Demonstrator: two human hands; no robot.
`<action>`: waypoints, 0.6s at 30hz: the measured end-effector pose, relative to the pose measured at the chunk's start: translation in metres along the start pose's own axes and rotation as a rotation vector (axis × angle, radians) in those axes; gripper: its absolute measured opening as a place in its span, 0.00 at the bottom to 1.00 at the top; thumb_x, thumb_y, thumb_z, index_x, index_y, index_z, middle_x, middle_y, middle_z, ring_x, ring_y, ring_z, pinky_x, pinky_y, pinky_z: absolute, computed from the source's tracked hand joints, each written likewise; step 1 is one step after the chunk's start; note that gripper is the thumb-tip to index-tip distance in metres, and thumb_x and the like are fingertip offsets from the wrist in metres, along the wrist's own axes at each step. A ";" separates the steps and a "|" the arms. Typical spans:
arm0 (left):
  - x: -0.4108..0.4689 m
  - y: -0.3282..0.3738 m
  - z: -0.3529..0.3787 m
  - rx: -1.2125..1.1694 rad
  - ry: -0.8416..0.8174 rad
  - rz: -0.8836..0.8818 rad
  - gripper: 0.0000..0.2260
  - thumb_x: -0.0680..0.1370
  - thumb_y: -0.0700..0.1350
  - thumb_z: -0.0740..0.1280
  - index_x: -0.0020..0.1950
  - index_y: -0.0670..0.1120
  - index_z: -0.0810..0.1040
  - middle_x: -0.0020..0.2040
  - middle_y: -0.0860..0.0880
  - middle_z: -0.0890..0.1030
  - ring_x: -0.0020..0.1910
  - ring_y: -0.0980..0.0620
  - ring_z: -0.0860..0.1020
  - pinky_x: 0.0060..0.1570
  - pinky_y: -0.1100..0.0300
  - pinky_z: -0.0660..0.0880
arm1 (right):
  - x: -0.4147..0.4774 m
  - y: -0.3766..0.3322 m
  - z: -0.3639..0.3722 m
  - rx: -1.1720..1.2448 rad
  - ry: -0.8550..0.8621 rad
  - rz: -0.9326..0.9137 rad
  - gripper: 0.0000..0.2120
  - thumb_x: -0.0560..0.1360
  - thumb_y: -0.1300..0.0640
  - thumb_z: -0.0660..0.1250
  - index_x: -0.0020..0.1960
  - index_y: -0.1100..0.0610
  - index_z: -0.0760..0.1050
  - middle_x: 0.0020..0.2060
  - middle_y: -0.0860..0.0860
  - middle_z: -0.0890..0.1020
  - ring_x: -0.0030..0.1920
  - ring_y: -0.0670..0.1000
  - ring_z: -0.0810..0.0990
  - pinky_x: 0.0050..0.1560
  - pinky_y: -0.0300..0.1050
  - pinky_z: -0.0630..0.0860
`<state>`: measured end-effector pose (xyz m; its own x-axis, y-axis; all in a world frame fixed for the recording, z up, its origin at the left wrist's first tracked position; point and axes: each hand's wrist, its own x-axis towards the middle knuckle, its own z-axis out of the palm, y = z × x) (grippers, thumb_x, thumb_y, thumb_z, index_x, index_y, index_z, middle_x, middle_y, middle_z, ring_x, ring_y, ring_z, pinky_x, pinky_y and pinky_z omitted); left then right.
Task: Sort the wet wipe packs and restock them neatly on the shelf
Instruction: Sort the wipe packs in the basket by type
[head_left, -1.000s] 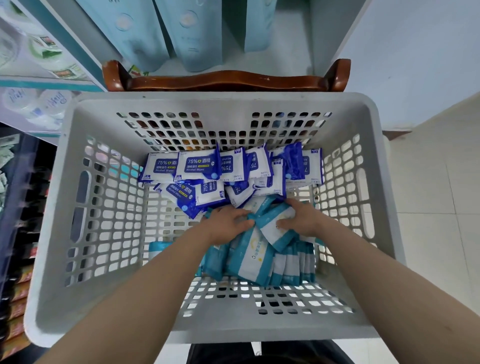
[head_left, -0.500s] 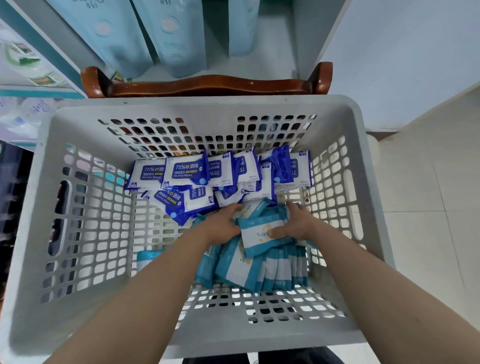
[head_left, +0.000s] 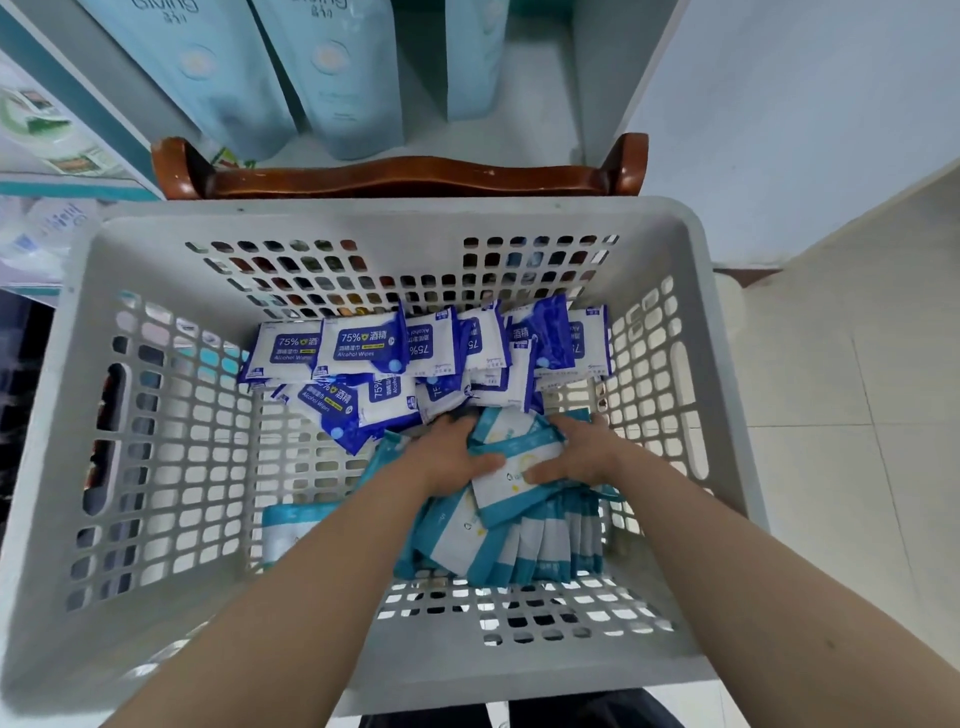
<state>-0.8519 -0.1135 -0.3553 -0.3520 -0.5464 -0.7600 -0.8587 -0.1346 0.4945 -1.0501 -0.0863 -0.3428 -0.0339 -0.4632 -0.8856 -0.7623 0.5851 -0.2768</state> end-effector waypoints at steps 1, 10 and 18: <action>0.002 -0.001 0.000 -0.018 -0.004 0.015 0.29 0.75 0.59 0.67 0.73 0.50 0.66 0.71 0.47 0.67 0.68 0.46 0.69 0.67 0.53 0.67 | 0.000 -0.001 0.000 0.019 -0.006 0.005 0.49 0.62 0.44 0.78 0.76 0.46 0.56 0.73 0.57 0.54 0.71 0.59 0.62 0.73 0.51 0.62; -0.004 0.005 -0.004 0.013 -0.040 0.136 0.20 0.79 0.51 0.63 0.71 0.50 0.68 0.67 0.47 0.72 0.63 0.49 0.72 0.57 0.62 0.67 | 0.000 -0.003 -0.009 0.059 -0.107 -0.009 0.43 0.62 0.47 0.80 0.72 0.51 0.64 0.65 0.49 0.74 0.64 0.51 0.73 0.69 0.48 0.69; -0.007 -0.011 -0.003 0.019 -0.082 0.116 0.32 0.74 0.66 0.54 0.77 0.60 0.52 0.78 0.54 0.56 0.76 0.50 0.57 0.73 0.45 0.56 | -0.021 -0.013 0.000 -0.102 -0.070 -0.073 0.43 0.64 0.39 0.76 0.73 0.46 0.60 0.67 0.52 0.66 0.63 0.54 0.72 0.64 0.46 0.71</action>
<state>-0.8393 -0.1108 -0.3541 -0.4782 -0.4876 -0.7304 -0.8169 -0.0585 0.5738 -1.0397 -0.0844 -0.3202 0.0666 -0.4523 -0.8894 -0.8227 0.4795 -0.3054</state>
